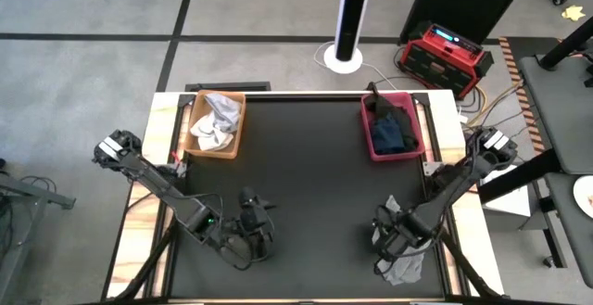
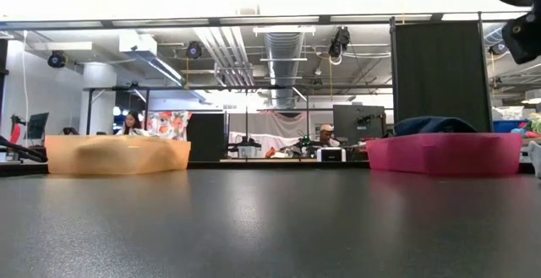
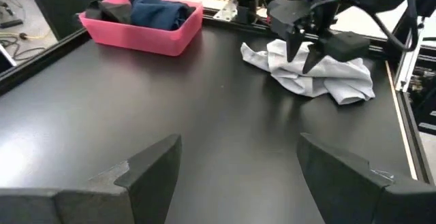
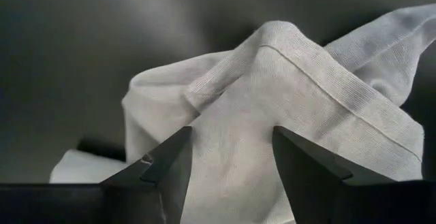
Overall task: Sort towels by color in basket
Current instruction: Put the gray towel into the orange bin
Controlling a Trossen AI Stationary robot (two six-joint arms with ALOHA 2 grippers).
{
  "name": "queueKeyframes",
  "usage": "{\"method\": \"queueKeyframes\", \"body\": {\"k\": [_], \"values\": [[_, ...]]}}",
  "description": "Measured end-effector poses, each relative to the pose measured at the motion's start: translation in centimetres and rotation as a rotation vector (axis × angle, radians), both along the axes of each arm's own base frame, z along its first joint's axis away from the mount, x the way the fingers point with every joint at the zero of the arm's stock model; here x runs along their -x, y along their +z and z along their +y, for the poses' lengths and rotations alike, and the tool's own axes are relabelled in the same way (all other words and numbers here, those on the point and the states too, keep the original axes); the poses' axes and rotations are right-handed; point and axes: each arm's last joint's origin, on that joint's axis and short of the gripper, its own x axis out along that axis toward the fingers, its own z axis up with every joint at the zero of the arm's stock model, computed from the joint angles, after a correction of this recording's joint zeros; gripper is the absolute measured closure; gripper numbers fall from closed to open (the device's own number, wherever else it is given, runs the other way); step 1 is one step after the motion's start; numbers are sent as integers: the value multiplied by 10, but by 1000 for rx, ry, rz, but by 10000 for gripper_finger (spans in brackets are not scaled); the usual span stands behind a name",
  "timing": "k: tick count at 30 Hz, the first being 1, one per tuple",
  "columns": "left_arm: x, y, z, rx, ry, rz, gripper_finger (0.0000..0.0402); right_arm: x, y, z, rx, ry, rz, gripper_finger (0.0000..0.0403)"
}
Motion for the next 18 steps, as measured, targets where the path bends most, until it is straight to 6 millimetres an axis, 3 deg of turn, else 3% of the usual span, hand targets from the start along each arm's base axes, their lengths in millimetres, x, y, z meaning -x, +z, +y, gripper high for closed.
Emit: {"method": "queueKeyframes", "body": {"k": [4, 10, 14, 18], "values": [[6, -3, -6, -2, -4, -5, 125, -2, -8, 2, 23, -23, 25, 249], [11, -7, -10, 0, -3, -2, 125, -2, -10, 4, 35, 11, 6, 379], [13, -10, -10, -8, -6, 6, 125, 1, -2, 5, 70, 44, -83, 393], [14, -10, -10, -18, -14, 18, 125, -4, 18, 7, 150, 105, -280, 394]]}}
